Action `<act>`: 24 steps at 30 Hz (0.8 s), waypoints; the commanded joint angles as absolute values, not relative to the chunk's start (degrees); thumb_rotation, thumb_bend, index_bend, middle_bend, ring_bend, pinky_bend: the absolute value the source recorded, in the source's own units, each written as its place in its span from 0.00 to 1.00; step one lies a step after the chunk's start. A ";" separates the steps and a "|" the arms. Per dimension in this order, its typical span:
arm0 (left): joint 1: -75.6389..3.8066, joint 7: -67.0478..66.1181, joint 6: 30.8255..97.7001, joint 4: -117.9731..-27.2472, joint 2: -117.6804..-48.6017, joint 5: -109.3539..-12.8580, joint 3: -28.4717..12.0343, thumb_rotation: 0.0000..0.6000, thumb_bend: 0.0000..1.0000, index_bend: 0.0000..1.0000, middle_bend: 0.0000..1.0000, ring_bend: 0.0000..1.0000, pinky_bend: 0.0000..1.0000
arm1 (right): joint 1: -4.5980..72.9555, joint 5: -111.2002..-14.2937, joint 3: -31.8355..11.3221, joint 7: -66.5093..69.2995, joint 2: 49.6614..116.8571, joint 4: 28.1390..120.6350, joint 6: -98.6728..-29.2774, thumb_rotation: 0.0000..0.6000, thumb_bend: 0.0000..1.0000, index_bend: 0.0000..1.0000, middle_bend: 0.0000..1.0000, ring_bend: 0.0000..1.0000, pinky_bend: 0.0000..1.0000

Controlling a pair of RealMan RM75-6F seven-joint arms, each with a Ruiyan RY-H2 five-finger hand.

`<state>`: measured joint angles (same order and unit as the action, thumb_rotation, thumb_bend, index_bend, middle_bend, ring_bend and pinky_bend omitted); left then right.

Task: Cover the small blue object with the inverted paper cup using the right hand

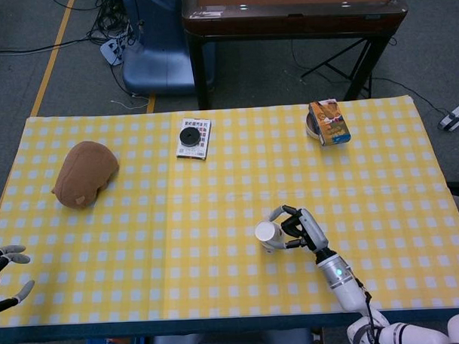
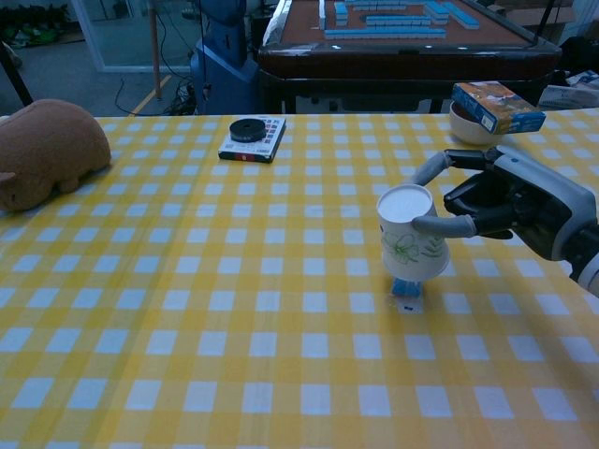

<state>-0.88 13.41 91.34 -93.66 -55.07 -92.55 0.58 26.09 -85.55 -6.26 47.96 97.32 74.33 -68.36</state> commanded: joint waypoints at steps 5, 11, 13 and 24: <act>-0.81 13.87 91.46 -93.56 -54.92 -92.48 0.56 1.00 0.26 0.51 0.32 0.29 0.59 | 26.05 -86.31 -5.01 51.00 100.71 69.29 -68.20 1.00 0.09 0.55 1.00 1.00 1.00; -0.77 14.32 91.53 -93.48 -54.79 -92.52 0.58 1.00 0.26 0.51 0.32 0.29 0.59 | 26.01 -86.95 -4.39 52.73 102.66 65.91 -68.44 1.00 0.09 0.55 1.00 1.00 1.00; -0.73 14.44 91.60 -93.45 -54.75 -92.54 0.59 1.00 0.26 0.51 0.32 0.29 0.59 | 26.03 -87.08 -4.30 52.99 102.90 65.37 -68.49 1.00 0.09 0.55 1.00 1.00 1.00; -0.71 14.90 91.69 -93.40 -54.58 -92.77 0.69 1.00 0.26 0.51 0.32 0.29 0.59 | 25.88 -87.31 -4.00 53.10 102.84 64.15 -68.76 1.00 0.01 0.49 1.00 1.00 1.00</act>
<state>-0.71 14.90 91.69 -93.40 -54.58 -92.77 0.69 25.90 -87.32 -4.00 53.13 102.87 64.13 -68.74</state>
